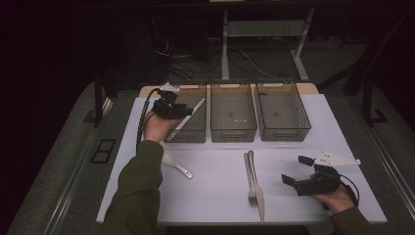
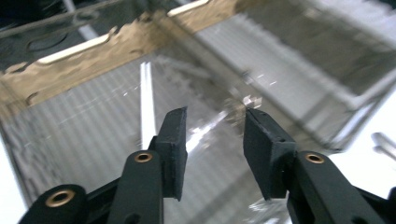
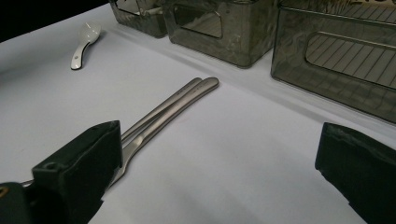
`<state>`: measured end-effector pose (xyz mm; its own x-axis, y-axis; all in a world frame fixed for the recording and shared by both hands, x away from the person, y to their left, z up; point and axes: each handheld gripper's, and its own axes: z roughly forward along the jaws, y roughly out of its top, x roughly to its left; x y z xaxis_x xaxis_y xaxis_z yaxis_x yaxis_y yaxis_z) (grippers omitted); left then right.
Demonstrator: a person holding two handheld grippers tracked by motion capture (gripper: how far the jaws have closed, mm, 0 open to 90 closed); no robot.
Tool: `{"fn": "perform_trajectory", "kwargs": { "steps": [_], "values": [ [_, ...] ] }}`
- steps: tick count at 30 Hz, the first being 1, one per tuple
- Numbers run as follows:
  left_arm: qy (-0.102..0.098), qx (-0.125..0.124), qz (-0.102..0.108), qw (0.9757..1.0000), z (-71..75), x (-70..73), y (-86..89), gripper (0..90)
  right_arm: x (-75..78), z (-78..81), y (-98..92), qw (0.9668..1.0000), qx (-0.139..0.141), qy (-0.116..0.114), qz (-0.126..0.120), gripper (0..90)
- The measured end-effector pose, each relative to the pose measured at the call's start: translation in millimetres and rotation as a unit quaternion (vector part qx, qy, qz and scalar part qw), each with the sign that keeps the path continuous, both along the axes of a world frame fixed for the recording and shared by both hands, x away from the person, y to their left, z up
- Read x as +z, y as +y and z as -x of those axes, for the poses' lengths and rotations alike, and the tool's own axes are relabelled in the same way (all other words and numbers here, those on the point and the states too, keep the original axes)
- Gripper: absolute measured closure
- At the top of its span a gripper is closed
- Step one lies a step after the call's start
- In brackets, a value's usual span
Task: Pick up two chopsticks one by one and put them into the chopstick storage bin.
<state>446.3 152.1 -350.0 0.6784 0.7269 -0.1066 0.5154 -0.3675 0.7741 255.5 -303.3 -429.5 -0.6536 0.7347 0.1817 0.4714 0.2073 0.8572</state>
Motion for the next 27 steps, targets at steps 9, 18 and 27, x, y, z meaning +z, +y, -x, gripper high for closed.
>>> {"fn": "perform_trajectory", "kwargs": {
  "steps": [9, 18, 27],
  "values": [
    [0.001, -0.033, 0.016, 0.9993, 35.3, 4.1, -4.6, 47.4, 0.2, -0.2, -0.5, 1.0, 0.0, -0.001, 0.0, 0.8],
    [-0.002, -0.048, 0.026, 0.9985, 72.3, -5.8, -8.1, 56.9, 0.7, 0.2, -0.2, 1.0, 0.001, 0.0, 0.0, 0.8],
    [-0.002, -0.065, 0.019, 0.9977, 96.3, -15.7, -6.1, 88.6, 1.1, 0.3, -0.3, 1.0, 0.001, -0.002, 0.0, 0.8]
  ]
}}
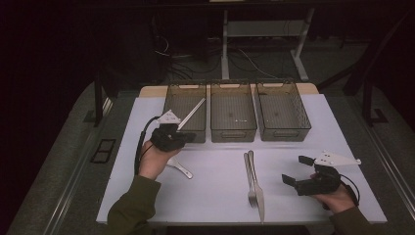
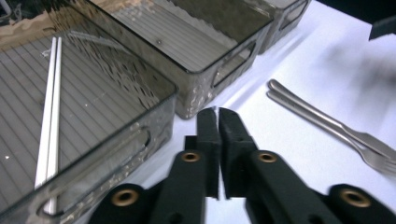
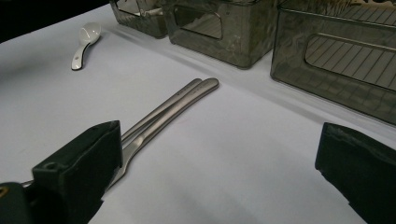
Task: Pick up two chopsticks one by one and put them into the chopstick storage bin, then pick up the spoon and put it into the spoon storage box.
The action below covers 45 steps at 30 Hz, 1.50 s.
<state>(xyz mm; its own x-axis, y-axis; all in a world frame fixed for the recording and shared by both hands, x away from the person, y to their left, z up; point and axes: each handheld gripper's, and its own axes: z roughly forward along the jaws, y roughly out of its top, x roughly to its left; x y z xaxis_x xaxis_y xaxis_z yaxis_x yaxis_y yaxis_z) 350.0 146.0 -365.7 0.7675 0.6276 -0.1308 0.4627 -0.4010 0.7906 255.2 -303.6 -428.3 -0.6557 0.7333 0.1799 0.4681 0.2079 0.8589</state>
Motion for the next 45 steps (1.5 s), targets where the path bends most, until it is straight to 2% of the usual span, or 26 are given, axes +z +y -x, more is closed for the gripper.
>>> {"fn": "perform_trajectory", "kwargs": {
  "steps": [9, 12, 17, 25, 34, 40, 45],
  "values": [
    [0.005, 0.006, -0.02, 0.9998, 12.3, -13.9, 10.3, 88.8, 0.5, 0.0, -0.1, 1.0, 0.002, -0.002, 0.001, 0.8],
    [0.005, 0.008, -0.036, 0.9993, 12.5, -18.9, 16.9, 88.8, 0.5, -0.1, -0.4, 1.0, 0.001, -0.002, 0.0, 0.8],
    [0.01, 0.03, -0.061, 0.9977, 4.4, -29.5, 28.8, 88.8, 0.5, 0.1, 0.1, 1.0, 0.002, -0.002, 0.001, 0.8],
    [0.023, 0.06, -0.086, 0.9942, -16.8, -46.3, 47.7, 88.8, 0.3, -0.4, 0.4, 1.0, 0.002, -0.001, 0.002, 0.8],
    [0.038, 0.068, -0.109, 0.991, -29.5, -60.1, 54.0, 88.8, -0.2, -0.8, 0.2, 1.0, 0.001, -0.001, 0.003, 0.8],
    [0.048, 0.07, -0.122, 0.9889, -30.9, -63.8, 55.6, 88.8, 0.1, -0.2, -0.3, 1.0, 0.0, -0.001, 0.002, 0.8],
    [0.054, 0.071, -0.125, 0.9882, -30.3, -64.8, 59.0, 88.8, 0.2, -0.5, -0.3, 1.0, -0.001, -0.002, 0.002, 0.8]
  ]
}}
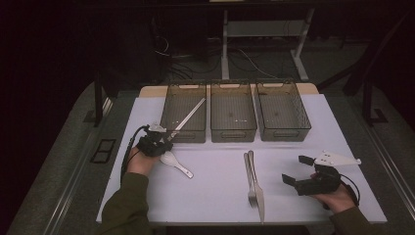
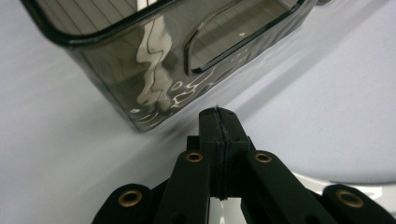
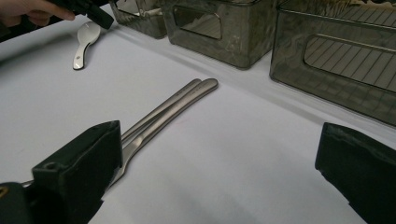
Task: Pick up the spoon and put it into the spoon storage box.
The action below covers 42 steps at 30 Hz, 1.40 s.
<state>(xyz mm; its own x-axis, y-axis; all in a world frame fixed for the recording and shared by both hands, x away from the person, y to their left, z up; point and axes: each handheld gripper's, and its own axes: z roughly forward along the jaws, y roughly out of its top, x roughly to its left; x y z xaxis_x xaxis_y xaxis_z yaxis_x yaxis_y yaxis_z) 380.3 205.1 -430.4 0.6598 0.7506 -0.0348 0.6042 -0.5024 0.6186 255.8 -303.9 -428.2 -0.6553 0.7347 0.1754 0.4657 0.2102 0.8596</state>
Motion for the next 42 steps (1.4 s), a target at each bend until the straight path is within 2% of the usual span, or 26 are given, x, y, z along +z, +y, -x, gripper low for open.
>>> {"fn": "perform_trajectory", "kwargs": {
  "steps": [7, 21, 25, 30, 32, 34, 40, 42],
  "values": [
    [0.006, 0.003, -0.003, 1.0, 6.6, 0.8, 6.6, 88.8, 0.2, 0.1, -0.5, 1.0, 0.0, -0.001, 0.0, 0.8],
    [0.017, -0.008, -0.008, 0.9998, 29.0, -0.1, 14.1, 88.8, 0.3, -0.1, -1.0, 1.0, -0.001, -0.003, 0.0, 0.8],
    [0.014, -0.005, -0.001, 0.9999, 29.6, 0.5, 17.0, 88.8, 0.1, -0.3, -0.2, 1.0, -0.002, -0.001, 0.001, 0.8],
    [-0.001, 0.0, 0.022, 0.9998, 35.5, 8.7, 20.4, 88.6, 0.4, -0.1, -0.6, 1.0, -0.001, -0.002, 0.0, 0.8],
    [-0.009, 0.003, 0.038, 0.9992, 41.0, 12.8, 20.4, 85.0, 0.4, 0.0, -0.4, 1.0, -0.001, -0.001, 0.0, 0.8],
    [-0.017, 0.0, 0.045, 0.9988, 47.9, 16.7, 20.7, 81.3, 0.4, 0.1, -0.4, 1.0, 0.0, -0.002, -0.001, 0.8],
    [-0.037, 0.007, 0.067, 0.997, 70.0, 20.6, 23.1, 62.1, 0.3, -0.1, 0.0, 1.0, 0.001, -0.001, -0.001, 0.8],
    [-0.035, 0.009, 0.079, 0.9962, 74.2, 20.3, 25.1, 56.7, 0.1, -0.3, 0.3, 1.0, 0.001, 0.0, 0.0, 0.8]
  ]
}}
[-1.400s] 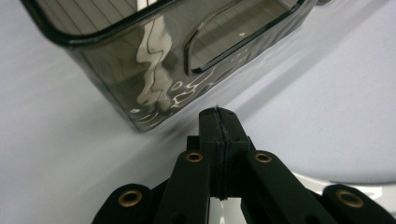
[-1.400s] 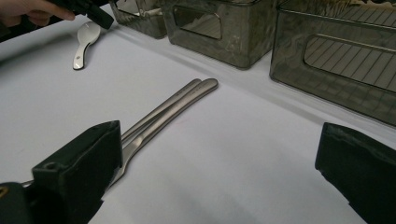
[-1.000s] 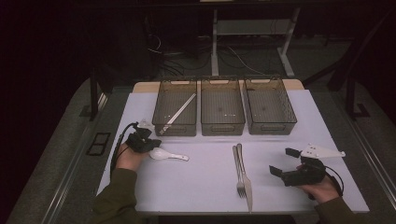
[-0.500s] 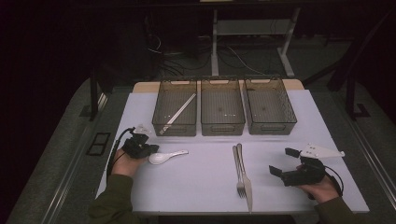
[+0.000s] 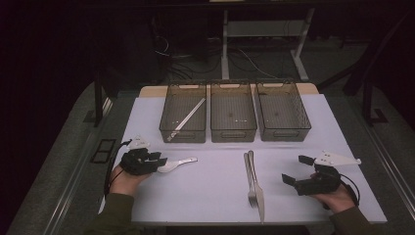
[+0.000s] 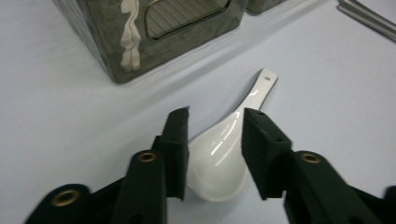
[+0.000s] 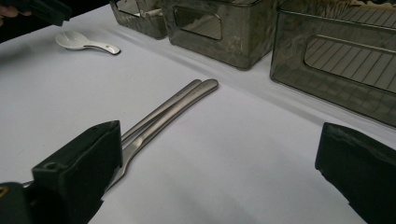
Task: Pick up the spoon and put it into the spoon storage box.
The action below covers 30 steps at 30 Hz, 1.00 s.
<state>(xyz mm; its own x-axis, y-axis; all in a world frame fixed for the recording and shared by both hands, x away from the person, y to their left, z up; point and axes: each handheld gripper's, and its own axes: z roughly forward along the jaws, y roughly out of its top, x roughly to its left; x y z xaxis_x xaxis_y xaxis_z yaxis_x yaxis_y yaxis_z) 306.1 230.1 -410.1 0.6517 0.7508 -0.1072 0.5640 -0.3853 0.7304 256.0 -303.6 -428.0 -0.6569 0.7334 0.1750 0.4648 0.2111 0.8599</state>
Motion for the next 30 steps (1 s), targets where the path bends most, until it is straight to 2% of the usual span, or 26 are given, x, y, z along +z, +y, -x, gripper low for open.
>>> {"fn": "perform_trajectory", "kwargs": {
  "steps": [2, 4, 12, 21, 28, 30],
  "values": [
    [-0.002, 0.005, 0.01, 0.9999, 1.9, -2.5, 1.9, 51.4, 0.0, -0.2, -0.2, 1.0, -0.001, 0.0, 0.0, 0.8],
    [0.001, 0.008, 0.01, 0.9999, 1.6, -5.7, 3.7, 47.3, 0.0, -0.4, -0.3, 1.0, -0.002, 0.0, 0.0, 0.8],
    [0.03, 0.0, 0.018, 0.9994, -8.5, -20.4, 4.2, 43.4, 0.0, -0.2, -0.1, 1.0, 0.0, -0.001, 0.001, 0.8],
    [0.048, -0.007, -0.002, 0.9988, -13.3, -28.2, 0.9, 42.8, 0.2, -0.2, -0.1, 1.0, 0.0, -0.003, 0.002, 0.8],
    [0.05, -0.015, -0.011, 0.9985, -12.6, -29.2, -0.4, 44.3, 0.3, -0.1, -0.2, 1.0, -0.001, -0.002, 0.002, 0.8],
    [0.052, -0.021, -0.02, 0.9982, -12.0, -29.8, -1.7, 44.7, 0.3, -0.1, -0.2, 1.0, -0.001, -0.002, 0.002, 0.8]
  ]
}}
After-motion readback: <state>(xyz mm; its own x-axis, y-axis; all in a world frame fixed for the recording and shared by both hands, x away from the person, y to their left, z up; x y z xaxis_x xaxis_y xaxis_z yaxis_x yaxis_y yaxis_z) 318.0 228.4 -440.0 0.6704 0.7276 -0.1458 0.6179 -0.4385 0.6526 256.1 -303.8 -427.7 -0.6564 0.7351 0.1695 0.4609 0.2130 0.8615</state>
